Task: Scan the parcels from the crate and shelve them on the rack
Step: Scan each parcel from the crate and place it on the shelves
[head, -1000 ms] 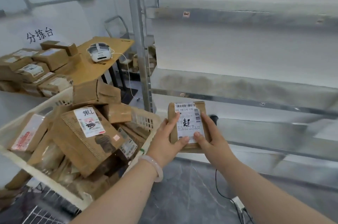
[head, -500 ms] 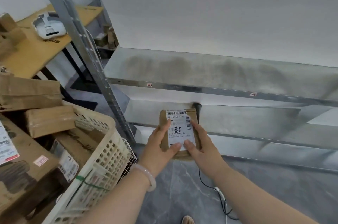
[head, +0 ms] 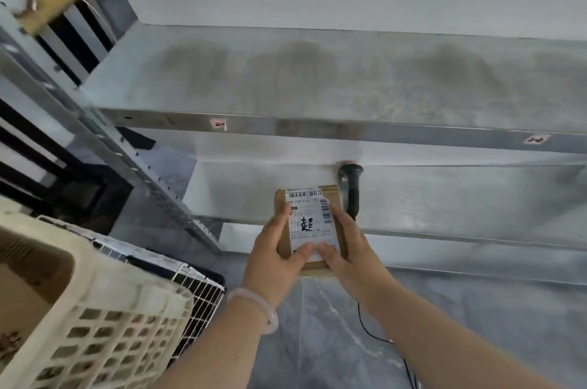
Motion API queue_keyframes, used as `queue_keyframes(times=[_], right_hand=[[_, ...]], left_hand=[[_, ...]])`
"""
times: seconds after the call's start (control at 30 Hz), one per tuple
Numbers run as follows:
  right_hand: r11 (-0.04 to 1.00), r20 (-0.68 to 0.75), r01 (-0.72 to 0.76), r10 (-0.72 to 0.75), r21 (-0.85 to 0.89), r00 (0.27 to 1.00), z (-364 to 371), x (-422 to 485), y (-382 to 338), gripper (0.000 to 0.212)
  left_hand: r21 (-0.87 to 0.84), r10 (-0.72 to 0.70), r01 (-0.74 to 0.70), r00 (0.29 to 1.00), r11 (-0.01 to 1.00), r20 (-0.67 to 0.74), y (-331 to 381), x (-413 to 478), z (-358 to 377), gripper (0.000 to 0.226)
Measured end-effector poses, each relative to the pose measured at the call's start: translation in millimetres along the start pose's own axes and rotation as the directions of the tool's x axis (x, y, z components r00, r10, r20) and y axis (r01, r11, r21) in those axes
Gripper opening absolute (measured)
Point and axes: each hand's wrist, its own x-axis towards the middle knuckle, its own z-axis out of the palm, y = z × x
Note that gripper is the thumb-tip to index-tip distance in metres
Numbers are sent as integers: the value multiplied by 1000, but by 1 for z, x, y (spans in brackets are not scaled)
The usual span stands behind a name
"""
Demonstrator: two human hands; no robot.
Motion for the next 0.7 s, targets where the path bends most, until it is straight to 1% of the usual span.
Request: queue_keyframes(times=[0.13, 0.17, 0.2, 0.23, 0.27, 0.3, 0.33, 0.37, 0.43, 0.5, 0.57, 0.63, 0.7], right_hand=[[1000, 49, 29, -29, 9, 998, 8, 46, 28, 64], [999, 37, 29, -30, 19, 999, 8, 58, 35, 64], [1000, -8, 18, -18, 17, 1000, 5, 71, 43, 64], [999, -95, -5, 1, -34, 996, -1, 85, 51, 63], [989, -197, -42, 13, -141, 980, -8, 99, 58, 61], [959, -283, -96, 18, -265, 959, -15, 113, 66, 61], [919, -336, -158, 30, -361, 941, -21, 127, 72, 63], [878, -357, -216, 56, -426, 932, -26, 141, 77, 66], [826, -357, -293, 120, -481, 926, -29, 166, 85, 73], [825, -371, -314, 138, -470, 918, -28, 189, 92, 75], [849, -396, -304, 125, -432, 910, -26, 210, 96, 74], [878, -423, -308, 138, -367, 896, -25, 231, 99, 71], [894, -436, -334, 184, -299, 881, -28, 247, 104, 70]], left_hand=[[52, 25, -24, 1000, 998, -14, -28, 44, 4, 76], [56, 31, -30, 999, 998, -20, -35, 55, 5, 75], [54, 36, -35, 999, 998, -25, -42, 65, 6, 75], [49, 39, -38, 999, 998, -32, -48, 73, 7, 75], [45, 43, -41, 998, 998, -40, -55, 81, 8, 74], [43, 47, -45, 998, 998, -46, -60, 88, 9, 74], [46, 52, -50, 997, 998, -50, -65, 94, 10, 73], [51, 59, -56, 997, 997, -54, -70, 101, 11, 73], [65, 73, -70, 996, 995, -55, -80, 113, 12, 73], [79, 86, -82, 995, 993, -45, -89, 123, 11, 74], [82, 95, -92, 995, 992, -36, -97, 132, 10, 74], [79, 102, -99, 994, 992, -36, -106, 137, 8, 75], [79, 113, -109, 993, 991, -40, -114, 140, 7, 75]])
